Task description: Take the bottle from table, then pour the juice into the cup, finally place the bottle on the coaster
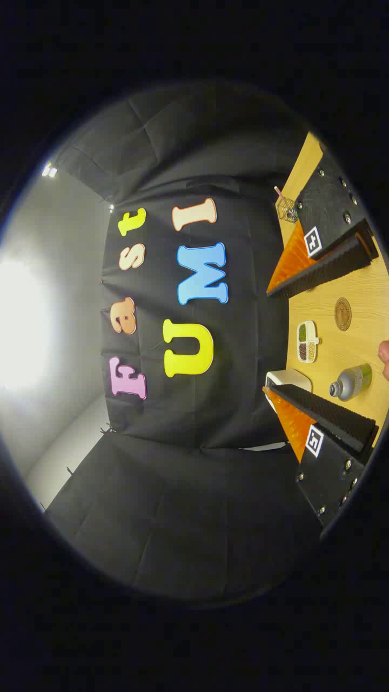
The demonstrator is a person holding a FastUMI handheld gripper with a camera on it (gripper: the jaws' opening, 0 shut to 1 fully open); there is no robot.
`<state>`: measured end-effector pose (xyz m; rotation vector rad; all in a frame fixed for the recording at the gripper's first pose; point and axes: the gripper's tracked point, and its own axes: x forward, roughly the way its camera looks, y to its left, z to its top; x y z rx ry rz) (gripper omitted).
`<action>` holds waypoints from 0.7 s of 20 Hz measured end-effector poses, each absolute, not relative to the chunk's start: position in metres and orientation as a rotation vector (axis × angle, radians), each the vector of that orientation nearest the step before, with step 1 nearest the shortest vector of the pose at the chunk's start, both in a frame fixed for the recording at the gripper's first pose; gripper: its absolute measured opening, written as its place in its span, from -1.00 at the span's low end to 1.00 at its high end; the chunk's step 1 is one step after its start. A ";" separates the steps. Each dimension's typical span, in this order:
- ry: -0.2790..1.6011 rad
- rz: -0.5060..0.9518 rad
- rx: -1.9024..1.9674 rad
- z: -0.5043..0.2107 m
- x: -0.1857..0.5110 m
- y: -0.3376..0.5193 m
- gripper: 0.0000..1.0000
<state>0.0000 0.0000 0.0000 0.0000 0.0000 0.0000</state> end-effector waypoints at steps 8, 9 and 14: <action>0.030 -0.056 -0.016 -0.010 0.004 -0.006 0.94; 0.024 -0.062 -0.023 -0.008 0.005 -0.007 0.94; 0.005 -0.085 -0.028 -0.007 0.011 -0.015 0.94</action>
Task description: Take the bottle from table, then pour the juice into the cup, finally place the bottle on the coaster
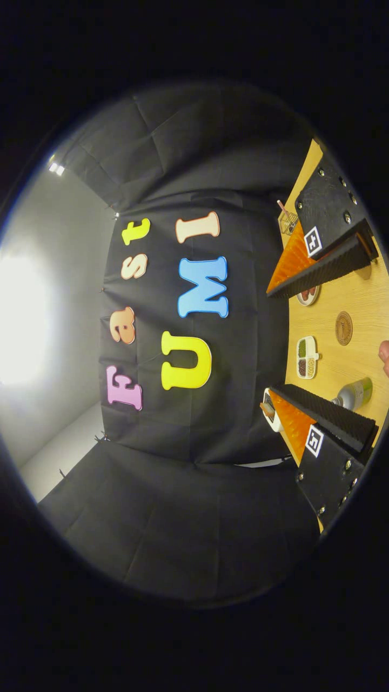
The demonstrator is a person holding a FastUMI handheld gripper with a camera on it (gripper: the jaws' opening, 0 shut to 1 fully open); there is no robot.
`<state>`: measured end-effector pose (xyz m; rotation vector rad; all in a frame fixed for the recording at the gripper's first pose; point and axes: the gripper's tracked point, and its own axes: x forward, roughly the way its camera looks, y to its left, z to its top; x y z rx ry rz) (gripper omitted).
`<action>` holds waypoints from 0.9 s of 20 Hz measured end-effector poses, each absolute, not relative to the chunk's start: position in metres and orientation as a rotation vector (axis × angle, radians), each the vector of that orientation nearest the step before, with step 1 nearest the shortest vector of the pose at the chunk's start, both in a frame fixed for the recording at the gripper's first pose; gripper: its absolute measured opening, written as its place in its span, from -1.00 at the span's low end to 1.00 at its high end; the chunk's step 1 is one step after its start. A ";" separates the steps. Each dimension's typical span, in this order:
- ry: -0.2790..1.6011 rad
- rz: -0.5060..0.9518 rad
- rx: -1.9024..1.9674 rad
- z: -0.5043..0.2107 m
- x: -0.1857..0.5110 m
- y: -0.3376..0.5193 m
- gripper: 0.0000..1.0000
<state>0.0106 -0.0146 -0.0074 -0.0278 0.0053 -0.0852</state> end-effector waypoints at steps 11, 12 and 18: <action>0.016 -0.096 -0.024 -0.033 0.021 0.005 0.94; 0.022 -0.093 -0.023 -0.039 0.023 0.010 0.94; 0.046 -0.071 -0.040 -0.071 0.032 0.038 0.94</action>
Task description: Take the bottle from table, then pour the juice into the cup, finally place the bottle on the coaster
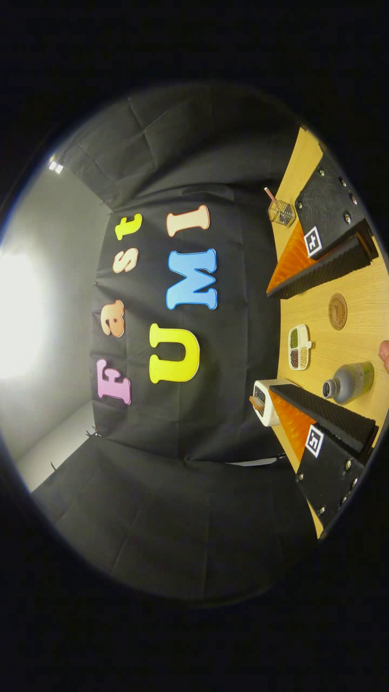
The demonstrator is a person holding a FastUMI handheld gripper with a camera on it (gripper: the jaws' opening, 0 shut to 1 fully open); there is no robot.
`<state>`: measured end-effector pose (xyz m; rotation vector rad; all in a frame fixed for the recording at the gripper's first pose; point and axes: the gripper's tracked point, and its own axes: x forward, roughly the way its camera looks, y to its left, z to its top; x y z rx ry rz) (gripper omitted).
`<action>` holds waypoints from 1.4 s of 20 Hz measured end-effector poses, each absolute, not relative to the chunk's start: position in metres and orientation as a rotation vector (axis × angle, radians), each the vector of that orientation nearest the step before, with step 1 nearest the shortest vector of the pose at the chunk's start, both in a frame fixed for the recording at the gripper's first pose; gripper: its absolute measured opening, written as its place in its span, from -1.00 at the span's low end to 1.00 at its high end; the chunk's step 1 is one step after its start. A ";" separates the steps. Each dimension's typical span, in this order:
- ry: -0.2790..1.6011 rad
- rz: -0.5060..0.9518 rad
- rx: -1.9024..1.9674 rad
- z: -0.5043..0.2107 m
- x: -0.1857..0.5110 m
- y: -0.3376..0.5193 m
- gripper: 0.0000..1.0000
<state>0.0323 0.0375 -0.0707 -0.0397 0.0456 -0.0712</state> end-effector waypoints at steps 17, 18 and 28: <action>0.257 -0.051 -0.021 -0.202 0.067 0.089 0.94; 0.268 -0.049 -0.022 -0.210 0.067 0.092 0.94; 0.417 -0.077 -0.002 -0.280 0.056 0.096 0.95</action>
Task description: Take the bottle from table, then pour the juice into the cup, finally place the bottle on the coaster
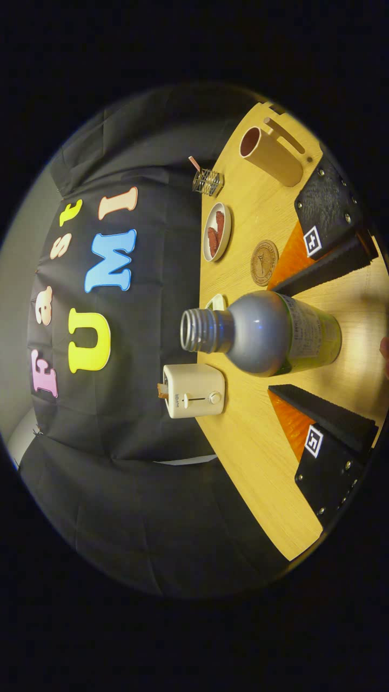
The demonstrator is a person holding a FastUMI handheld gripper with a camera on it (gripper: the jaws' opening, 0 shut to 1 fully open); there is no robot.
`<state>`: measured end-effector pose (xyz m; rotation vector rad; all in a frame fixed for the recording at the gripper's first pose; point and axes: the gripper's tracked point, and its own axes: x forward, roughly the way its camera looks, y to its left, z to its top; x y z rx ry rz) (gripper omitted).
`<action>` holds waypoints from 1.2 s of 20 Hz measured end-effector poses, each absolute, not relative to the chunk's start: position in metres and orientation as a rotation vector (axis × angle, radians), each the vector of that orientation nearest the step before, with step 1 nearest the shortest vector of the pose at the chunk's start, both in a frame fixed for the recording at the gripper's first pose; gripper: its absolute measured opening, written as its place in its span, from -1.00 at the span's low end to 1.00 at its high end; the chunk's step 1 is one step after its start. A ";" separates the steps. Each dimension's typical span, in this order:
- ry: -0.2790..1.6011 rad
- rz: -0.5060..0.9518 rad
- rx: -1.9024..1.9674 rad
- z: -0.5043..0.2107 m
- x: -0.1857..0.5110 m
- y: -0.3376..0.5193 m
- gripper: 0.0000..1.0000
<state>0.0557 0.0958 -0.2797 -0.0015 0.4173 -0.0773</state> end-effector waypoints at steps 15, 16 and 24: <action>0.520 -0.110 0.010 -0.317 0.043 0.095 0.74; 0.520 -0.108 0.013 -0.318 0.044 0.095 0.63; 0.538 -0.114 0.125 -0.298 0.049 0.079 0.52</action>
